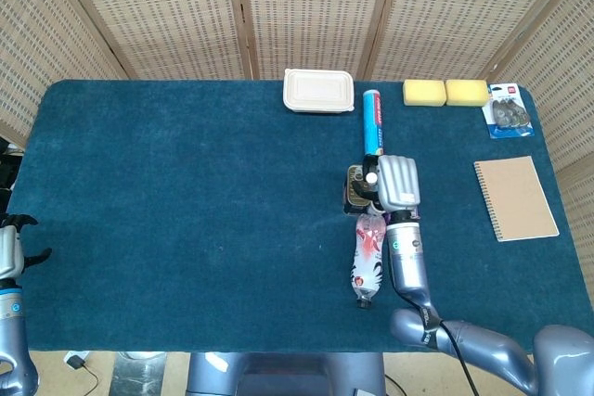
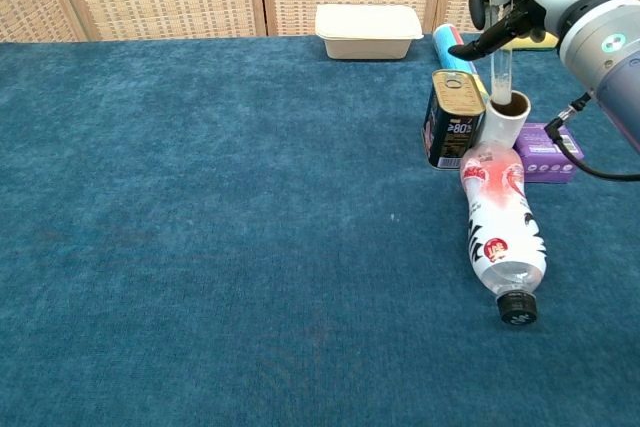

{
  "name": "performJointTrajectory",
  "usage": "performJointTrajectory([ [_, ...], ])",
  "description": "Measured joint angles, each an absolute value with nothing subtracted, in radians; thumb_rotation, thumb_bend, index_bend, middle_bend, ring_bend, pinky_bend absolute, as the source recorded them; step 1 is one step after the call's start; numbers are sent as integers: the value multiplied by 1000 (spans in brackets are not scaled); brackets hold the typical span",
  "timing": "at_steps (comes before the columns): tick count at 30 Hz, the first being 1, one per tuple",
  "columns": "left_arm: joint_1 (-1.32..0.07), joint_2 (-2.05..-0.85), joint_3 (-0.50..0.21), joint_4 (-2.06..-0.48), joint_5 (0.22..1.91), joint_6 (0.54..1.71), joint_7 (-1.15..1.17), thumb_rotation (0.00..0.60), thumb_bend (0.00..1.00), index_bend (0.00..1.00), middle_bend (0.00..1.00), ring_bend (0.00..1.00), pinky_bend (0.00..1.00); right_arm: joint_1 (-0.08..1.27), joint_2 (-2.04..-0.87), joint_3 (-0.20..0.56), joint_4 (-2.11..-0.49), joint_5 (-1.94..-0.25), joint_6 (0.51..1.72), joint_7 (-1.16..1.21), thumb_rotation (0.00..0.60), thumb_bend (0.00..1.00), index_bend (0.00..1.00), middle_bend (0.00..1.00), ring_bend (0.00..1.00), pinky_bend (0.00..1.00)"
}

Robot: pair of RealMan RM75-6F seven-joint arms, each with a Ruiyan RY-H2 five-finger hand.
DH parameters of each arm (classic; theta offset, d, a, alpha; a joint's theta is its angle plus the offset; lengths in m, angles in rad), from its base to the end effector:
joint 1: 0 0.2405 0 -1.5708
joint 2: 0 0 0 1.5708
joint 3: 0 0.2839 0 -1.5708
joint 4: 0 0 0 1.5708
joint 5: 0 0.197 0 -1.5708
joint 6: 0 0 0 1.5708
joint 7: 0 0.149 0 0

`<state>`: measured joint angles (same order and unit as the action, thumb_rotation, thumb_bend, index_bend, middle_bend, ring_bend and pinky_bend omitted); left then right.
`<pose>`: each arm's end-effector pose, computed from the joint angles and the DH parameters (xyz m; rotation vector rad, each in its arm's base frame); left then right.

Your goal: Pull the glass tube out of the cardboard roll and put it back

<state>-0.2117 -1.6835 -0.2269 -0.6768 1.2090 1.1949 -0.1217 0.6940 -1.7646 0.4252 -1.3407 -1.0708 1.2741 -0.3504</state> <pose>-0.4545 0.2543 0.0964 -1.0853 -0.9369 -0.6209 -0.1533 -0.3931 0.0176 1.2987 -0.9654 1.2109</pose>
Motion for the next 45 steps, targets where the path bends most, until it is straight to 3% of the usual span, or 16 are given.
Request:
performJointTrajectory([
  [25,-212,-1684,-227,-677,1209,1195,-122,600,107,399,370,201,295,709,-1767,444,-1326,-1085,1302,-313,600,288,790,921,955,864],
  [45,-212,-1683,-227,-677,1209,1194,-122,599,107,399,370,201,295,709,-1737,467,-1405,-1072,1300,-270,600,293,790,934,969,874],
])
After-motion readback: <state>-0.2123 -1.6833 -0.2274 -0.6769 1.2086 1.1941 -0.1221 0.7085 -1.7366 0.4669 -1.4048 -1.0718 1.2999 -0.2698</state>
